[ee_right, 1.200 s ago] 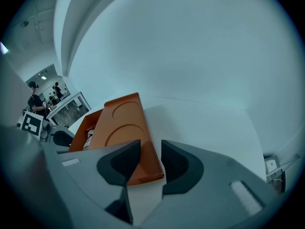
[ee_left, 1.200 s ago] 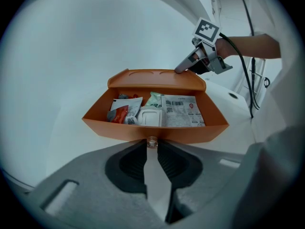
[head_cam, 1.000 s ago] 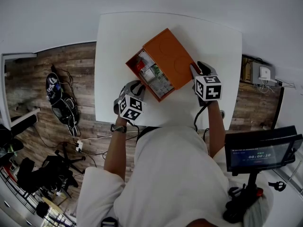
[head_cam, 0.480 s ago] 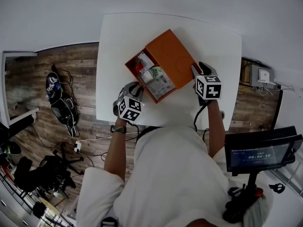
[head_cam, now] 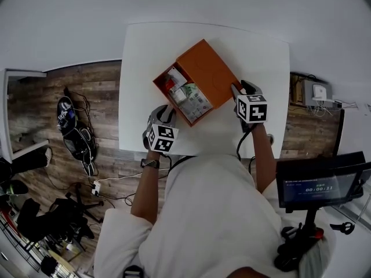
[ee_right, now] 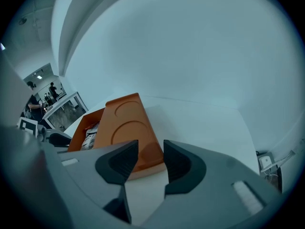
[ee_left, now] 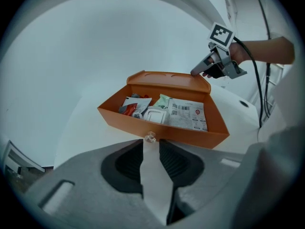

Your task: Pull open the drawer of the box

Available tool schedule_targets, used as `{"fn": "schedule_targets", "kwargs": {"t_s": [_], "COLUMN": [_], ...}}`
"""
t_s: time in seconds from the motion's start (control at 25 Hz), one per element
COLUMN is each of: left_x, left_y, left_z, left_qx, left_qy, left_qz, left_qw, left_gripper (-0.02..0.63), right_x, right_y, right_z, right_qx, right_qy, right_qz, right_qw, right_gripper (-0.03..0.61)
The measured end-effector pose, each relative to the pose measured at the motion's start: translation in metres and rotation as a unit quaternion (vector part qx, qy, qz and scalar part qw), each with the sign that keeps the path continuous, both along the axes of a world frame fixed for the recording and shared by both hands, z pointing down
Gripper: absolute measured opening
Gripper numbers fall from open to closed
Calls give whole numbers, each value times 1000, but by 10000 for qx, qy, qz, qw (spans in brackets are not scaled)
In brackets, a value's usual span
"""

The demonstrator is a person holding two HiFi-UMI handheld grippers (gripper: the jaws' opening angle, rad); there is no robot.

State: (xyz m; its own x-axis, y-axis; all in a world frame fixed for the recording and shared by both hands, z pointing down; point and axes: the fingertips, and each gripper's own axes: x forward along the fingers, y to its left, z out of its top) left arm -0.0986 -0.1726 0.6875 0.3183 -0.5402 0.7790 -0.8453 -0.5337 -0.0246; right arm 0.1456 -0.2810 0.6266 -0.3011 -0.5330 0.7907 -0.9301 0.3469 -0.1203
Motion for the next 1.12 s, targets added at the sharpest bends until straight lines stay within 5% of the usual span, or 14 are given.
{"fn": "schedule_targets", "kwargs": {"t_s": [0.48, 1.12], "left_x": [9, 25], "left_y": [-4, 44], "left_z": [-47, -176], "left_qx": [679, 1933], "left_qy": [170, 543], "left_qz": [-125, 12], "left_qw": [9975, 9796], "left_gripper": [101, 49], "right_x": [-5, -28], "right_y": [40, 120], "right_z": [-50, -178], "right_qx": [453, 2130], "right_qy": [-45, -668], "right_qz": [-94, 227], "right_qw": [9989, 9745], "right_gripper": [166, 107]}}
